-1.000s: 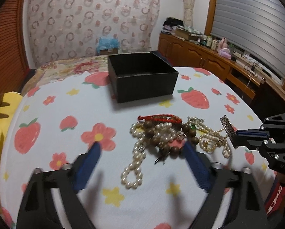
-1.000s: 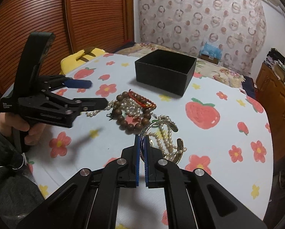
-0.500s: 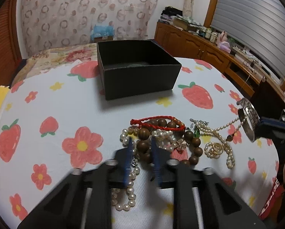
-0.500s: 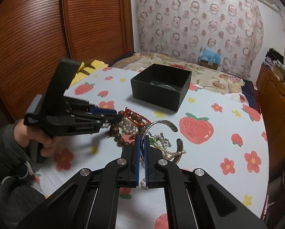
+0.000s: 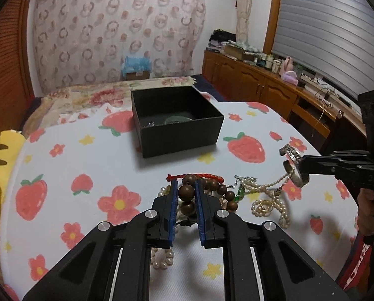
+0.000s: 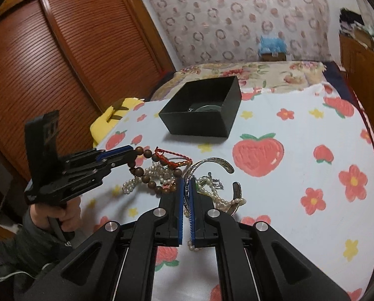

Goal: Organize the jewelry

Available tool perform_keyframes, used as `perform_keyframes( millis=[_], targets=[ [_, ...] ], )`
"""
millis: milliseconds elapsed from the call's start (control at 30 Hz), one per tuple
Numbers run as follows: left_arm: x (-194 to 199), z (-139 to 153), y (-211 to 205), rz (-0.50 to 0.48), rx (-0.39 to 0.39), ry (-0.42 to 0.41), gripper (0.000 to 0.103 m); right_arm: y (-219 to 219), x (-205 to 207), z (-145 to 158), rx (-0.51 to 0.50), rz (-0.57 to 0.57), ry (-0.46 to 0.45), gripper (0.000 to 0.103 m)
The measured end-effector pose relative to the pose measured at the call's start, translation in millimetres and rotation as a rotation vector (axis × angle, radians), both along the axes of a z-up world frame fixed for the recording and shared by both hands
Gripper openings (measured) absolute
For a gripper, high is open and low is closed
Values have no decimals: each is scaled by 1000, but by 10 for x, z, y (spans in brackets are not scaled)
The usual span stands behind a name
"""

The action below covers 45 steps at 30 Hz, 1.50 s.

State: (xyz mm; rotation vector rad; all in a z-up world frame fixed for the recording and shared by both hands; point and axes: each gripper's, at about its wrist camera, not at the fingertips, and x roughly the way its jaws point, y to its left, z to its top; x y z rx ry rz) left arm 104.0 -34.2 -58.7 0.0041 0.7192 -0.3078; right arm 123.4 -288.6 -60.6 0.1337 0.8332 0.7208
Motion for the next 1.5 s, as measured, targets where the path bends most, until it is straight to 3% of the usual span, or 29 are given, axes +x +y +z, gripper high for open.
perform_keyframes(
  millis=[433,1000,1200,1333,1500],
  targets=[
    [-101,136,32,2,-16,-27,12,-20,-11,-97,38,-5,96,5],
    [-121,52,16,-1,0,-4,12,-78,-207,-248,51,-40,196,5],
    [-99,-41,-6,17,25,21,14,104,-313,-251,-35,-17,134,8],
    [-144,-45,-47,11,45,15,34,67,-317,-136,-61,-35,66,8],
    [-222,-44,-180,-33,49,10,34,-84,-311,-64,-118,-80,-1,8]
  ],
)
